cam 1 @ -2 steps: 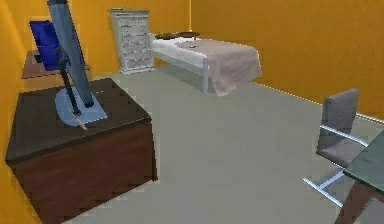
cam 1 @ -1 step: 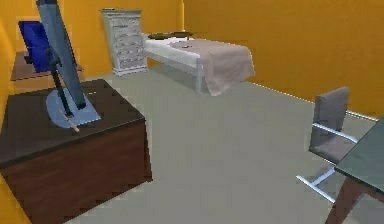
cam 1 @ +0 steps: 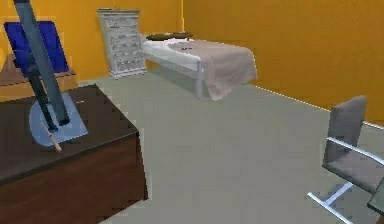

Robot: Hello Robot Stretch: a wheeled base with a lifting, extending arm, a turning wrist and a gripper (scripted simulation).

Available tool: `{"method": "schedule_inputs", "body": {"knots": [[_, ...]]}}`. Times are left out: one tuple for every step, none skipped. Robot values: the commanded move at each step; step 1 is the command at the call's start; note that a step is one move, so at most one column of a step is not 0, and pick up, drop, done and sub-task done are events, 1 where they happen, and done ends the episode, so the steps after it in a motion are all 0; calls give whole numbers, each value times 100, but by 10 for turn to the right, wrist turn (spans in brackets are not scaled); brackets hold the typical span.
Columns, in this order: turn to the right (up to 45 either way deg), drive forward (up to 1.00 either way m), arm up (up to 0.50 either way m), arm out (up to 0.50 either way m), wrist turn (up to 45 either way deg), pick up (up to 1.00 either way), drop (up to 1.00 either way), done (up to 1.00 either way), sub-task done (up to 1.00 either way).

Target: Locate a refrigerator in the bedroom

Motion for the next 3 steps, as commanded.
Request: {"method": "schedule_inputs", "body": {"knots": [[150,0,0,0,0,0,0,0,0],[0,95,0,0,0,0,0,0,0],[-240,0,0,0,0,0,0,0,0]]}}
